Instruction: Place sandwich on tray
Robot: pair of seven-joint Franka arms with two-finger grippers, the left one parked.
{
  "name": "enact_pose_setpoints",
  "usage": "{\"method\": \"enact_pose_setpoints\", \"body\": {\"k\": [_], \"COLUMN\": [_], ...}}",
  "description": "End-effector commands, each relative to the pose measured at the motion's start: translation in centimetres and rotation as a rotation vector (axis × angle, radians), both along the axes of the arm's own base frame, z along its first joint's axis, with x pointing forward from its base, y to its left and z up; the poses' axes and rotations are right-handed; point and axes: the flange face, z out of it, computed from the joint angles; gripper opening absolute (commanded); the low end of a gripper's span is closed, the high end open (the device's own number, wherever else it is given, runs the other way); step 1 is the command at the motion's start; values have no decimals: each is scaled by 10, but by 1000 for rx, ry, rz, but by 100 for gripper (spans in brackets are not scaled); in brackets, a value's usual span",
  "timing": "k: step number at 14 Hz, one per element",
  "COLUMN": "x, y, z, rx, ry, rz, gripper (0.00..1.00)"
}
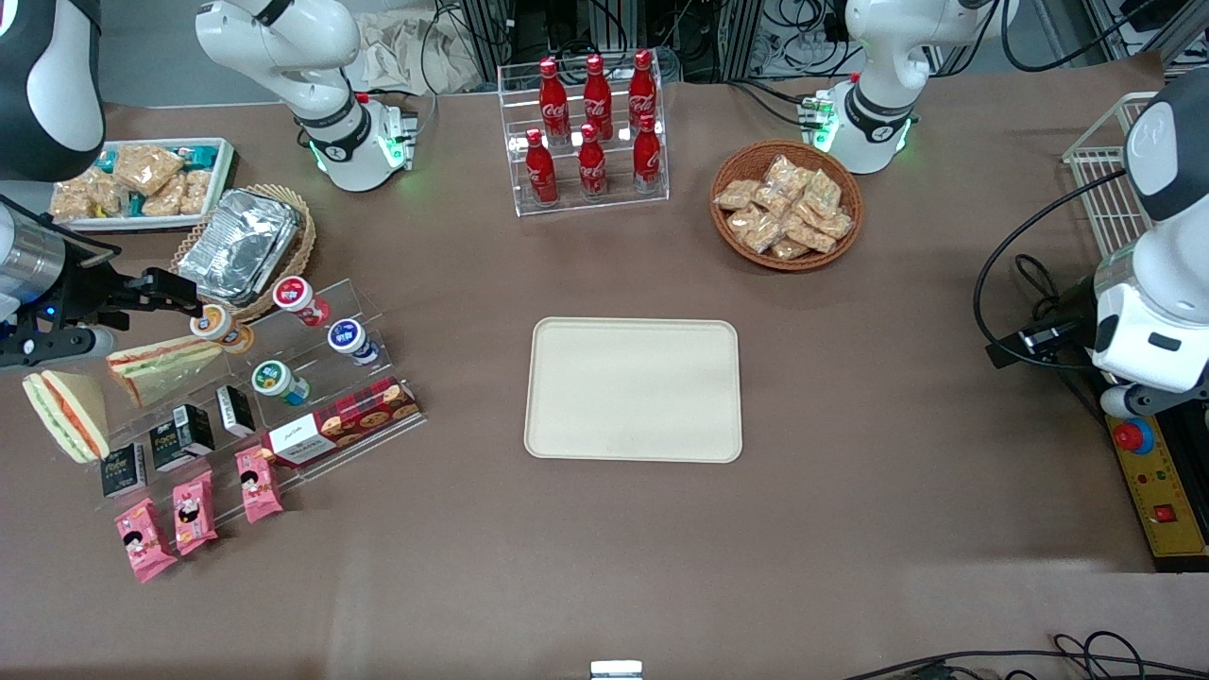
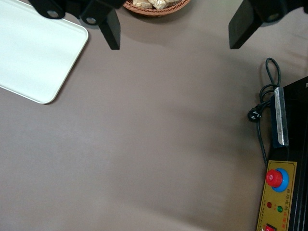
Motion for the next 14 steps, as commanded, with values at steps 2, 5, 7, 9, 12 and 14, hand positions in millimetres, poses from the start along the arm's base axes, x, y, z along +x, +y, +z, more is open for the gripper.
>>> {"method": "enact_pose_setpoints", "body": {"k": [2, 5, 7, 9, 12, 14], "x": [1, -7, -13, -19, -22, -26], "y": [-22, -62, -97, -128, -156, -171], "z": [-8, -5, -4, -9, -20, -34], "rx": [-10, -27, -20, -8, -36, -39], "ry": [37, 43, 33, 24, -1, -5], "rz": [-29, -59, -35, 13, 81, 132], "gripper": [99, 99, 99, 99, 99, 99]}}
